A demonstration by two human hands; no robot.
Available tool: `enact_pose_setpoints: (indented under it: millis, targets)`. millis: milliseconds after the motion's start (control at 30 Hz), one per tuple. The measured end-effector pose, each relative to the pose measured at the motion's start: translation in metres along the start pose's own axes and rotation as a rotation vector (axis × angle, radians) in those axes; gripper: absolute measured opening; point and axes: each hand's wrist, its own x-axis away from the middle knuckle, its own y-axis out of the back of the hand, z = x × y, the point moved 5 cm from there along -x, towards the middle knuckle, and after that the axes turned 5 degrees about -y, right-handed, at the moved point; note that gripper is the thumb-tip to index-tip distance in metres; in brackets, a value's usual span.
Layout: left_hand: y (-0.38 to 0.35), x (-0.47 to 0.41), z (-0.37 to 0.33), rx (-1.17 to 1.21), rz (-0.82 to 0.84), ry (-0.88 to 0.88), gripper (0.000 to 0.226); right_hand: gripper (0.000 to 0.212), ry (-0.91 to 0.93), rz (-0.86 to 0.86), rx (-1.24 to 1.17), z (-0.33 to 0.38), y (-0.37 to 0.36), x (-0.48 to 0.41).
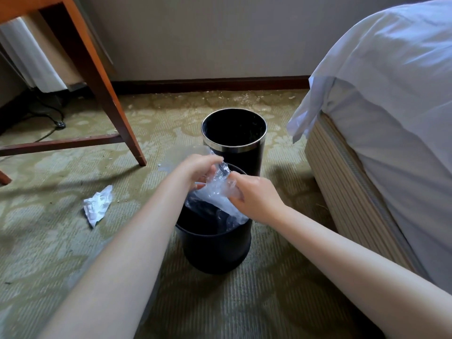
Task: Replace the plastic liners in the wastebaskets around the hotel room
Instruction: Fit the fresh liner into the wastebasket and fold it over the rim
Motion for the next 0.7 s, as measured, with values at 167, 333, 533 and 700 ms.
enact_pose_setpoints:
  millis: [167,333,533,700]
  targets:
    - [0.006,0.002,-0.012,-0.349,-0.209,-0.275,0.025,0.025,-0.178,0.059,-0.325,-0.019,0.015,0.012]
    - [0.02,0.008,-0.014,-0.492,-0.214,-0.343,0.018,0.02,-0.435,-0.021,-0.578,-0.049,0.036,-0.021]
    - [0.036,0.02,-0.015,-0.629,-0.219,-0.413,0.013,0.041,-0.011,0.372,0.157,0.003,0.007,-0.04]
    - [0.066,0.03,-0.006,-1.029,-0.435,-0.342,0.013,0.029,-0.068,0.358,0.413,-0.01,-0.006,-0.046]
